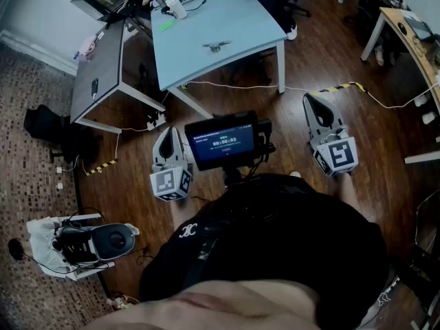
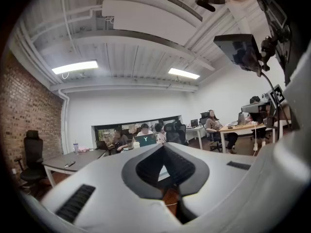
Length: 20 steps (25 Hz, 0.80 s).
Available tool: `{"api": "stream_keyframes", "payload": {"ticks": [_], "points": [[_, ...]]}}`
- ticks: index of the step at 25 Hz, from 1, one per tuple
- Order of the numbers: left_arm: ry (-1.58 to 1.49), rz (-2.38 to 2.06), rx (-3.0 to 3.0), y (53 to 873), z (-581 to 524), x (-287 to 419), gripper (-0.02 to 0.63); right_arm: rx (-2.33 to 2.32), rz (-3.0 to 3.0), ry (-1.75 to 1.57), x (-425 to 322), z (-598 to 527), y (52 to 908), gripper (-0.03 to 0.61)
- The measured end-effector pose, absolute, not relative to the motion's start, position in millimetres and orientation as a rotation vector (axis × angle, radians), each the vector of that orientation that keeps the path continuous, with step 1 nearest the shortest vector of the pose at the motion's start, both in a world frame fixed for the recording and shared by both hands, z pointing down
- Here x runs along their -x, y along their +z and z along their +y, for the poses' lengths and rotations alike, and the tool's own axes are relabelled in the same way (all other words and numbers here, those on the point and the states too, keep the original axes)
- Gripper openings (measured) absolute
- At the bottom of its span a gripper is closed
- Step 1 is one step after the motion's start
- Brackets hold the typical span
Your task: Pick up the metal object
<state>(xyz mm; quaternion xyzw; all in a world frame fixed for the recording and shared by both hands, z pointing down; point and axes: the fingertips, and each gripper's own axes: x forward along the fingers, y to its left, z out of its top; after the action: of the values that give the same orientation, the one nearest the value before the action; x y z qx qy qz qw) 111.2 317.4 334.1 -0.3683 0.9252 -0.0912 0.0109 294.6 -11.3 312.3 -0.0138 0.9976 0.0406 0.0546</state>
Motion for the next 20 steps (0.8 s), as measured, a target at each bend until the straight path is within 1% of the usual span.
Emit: {"api": "stream_keyframes", "payload": {"ticks": [10, 20], "points": [[-0.289, 2.879, 1.160, 344, 312, -108, -0.006, 0.022, 3.046, 0.126, -290, -9, 323, -0.015], [-0.290, 2.865, 1.213, 352, 392, -35, -0.006, 0.066, 3.009, 0.130, -223, 76, 319, -0.015]]}}
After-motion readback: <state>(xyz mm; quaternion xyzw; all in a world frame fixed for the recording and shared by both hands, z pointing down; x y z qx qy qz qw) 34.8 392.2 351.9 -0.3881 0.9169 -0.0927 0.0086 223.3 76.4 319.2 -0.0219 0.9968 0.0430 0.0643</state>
